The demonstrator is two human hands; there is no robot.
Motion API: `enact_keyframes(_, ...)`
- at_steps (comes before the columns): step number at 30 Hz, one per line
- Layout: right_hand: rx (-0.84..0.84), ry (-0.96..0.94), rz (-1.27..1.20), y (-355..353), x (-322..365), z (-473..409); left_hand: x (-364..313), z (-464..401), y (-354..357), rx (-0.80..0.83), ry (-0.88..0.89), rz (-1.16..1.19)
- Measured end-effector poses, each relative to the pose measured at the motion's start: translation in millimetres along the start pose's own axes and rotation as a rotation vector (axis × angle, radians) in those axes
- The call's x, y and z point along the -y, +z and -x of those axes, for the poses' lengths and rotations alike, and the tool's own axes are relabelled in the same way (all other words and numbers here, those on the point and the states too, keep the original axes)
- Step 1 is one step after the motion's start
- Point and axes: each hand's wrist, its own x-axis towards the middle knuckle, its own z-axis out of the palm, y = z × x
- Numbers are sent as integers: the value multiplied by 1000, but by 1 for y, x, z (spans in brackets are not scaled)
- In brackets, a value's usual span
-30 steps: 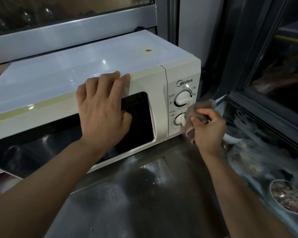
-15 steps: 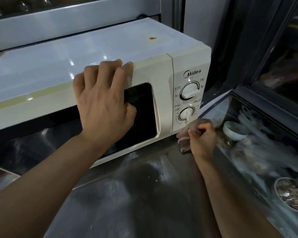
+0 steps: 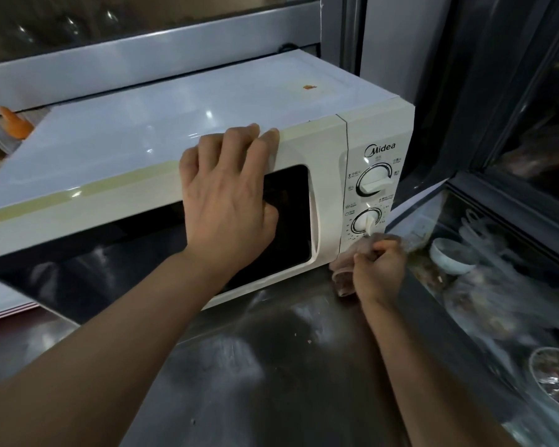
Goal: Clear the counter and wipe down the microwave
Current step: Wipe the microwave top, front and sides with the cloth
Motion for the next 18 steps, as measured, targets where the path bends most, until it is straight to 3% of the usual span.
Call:
enact_keyframes(3, -64, -42, -17, -5, 6, -11, 0, 0, 0, 0, 5, 19)
enact_keyframes(6, -100, 30, 6, 1, 6, 0, 3, 1, -3, 12, 29, 62)
enact_keyframes(13, 69, 151, -49, 35, 7, 58, 15, 6, -26, 34, 88, 193)
enact_keyframes(18, 61, 128, -73, 28, 2, 54, 60, 37, -44, 86, 57, 52)
